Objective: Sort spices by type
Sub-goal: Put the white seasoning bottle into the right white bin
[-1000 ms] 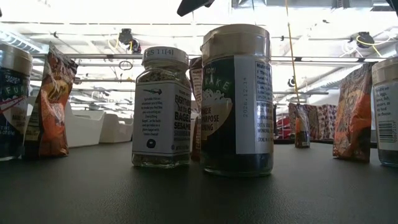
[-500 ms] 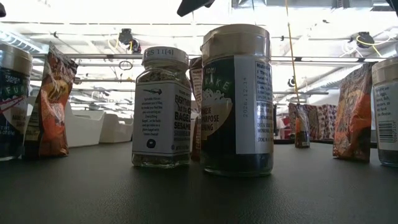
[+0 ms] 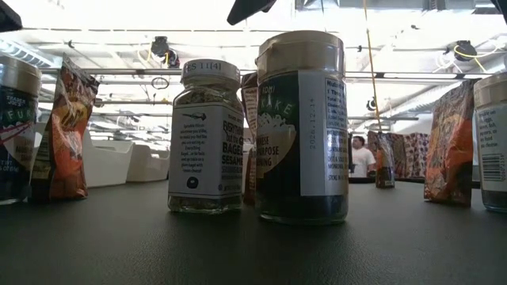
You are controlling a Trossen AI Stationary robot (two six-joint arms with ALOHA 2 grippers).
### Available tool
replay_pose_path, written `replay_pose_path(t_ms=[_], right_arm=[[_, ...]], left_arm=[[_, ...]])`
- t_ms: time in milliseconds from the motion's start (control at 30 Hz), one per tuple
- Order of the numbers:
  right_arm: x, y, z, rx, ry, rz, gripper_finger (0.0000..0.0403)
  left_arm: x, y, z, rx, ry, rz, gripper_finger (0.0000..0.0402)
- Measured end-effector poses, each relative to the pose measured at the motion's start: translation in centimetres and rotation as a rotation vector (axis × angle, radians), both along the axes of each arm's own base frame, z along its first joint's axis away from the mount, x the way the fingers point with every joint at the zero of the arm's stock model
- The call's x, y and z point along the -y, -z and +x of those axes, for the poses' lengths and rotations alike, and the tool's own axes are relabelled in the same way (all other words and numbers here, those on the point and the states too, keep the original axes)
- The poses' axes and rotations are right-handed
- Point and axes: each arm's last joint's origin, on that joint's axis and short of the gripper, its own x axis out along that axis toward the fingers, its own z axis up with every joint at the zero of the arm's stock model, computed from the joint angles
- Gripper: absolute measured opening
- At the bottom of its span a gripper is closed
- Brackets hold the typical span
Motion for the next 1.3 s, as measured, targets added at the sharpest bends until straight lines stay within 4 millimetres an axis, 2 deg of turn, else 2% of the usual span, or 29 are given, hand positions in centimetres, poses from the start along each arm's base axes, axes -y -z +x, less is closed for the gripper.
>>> replay_pose_path(t_ms=[333, 633, 1033, 1300], right_arm=[[1.3, 0.0, 0.2, -0.007, 0.022, -0.007, 0.0242], [1.5, 0.1, 0.1, -0.012, 0.032, -0.003, 0.0242], [1.5, 0.1, 0.2, -0.011, 0.022, -0.007, 0.0242], [1.5, 0.1, 0.2, -0.012, 0.032, 0.001, 0.0242]], left_arm=[[-0.2, 0.0, 0.4, -0.035, 0.032, -0.034, 0.0293], [0.6, -0.2, 0.3, 0.046, 0.046, -0.040, 0.0293], [1.7, 2.2, 0.7, -0.039, 0.039, 0.045, 0.0293], [1.7, 2.5, 0.6, -0.070, 0.042, 0.055, 0.0275]])
